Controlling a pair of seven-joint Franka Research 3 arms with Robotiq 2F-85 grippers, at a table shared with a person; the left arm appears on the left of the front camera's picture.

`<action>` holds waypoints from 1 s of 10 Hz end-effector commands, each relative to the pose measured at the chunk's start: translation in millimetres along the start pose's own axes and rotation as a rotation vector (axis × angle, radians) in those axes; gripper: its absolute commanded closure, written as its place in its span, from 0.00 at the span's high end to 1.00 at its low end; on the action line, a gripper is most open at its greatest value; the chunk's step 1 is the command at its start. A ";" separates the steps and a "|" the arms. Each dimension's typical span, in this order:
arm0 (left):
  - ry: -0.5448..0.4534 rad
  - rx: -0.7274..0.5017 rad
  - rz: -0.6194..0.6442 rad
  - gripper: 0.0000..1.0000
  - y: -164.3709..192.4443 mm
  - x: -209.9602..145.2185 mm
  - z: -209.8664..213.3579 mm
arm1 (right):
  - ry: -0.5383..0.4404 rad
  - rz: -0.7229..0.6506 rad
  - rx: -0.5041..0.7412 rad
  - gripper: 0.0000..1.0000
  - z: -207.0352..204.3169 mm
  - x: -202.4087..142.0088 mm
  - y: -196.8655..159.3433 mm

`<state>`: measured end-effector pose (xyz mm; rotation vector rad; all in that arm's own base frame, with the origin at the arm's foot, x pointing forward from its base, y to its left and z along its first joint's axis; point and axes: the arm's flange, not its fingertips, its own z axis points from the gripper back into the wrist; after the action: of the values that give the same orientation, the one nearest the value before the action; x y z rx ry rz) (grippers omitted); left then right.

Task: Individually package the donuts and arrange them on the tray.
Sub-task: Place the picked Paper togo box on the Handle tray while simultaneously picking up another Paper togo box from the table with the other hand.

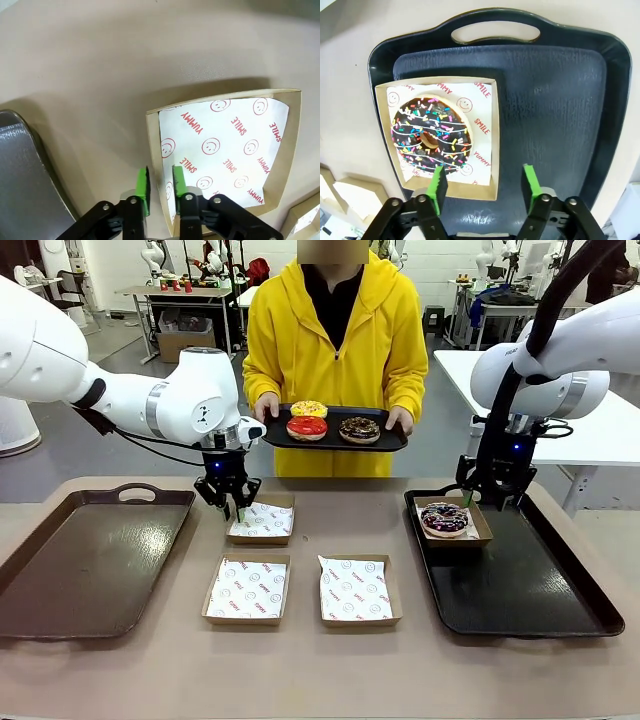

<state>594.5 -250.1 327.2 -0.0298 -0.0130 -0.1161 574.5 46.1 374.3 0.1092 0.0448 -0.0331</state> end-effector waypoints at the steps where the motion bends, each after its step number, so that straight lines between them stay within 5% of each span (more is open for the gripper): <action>1: 0.005 0.020 0.032 0.00 -3.4 4.0 1.7 | -0.006 0.016 0.033 1.00 -2.1 4.4 -0.2; 6: 0.002 0.023 0.040 0.00 -2.9 2.8 7.8 | 0.026 0.037 0.086 1.00 1.9 -6.1 -9.9; 9: 0.012 -0.049 0.058 0.00 6.0 -11.1 49.1 | 0.122 0.169 0.431 1.00 41.1 -63.7 -74.8; 10: 0.004 -0.051 0.046 0.00 6.4 -17.0 65.6 | 0.072 0.184 0.501 1.00 54.5 -82.1 -100.6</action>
<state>588.4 -246.1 375.9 -0.0699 -0.0102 -0.0725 516.2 -24.9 411.8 0.5208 0.0829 0.1336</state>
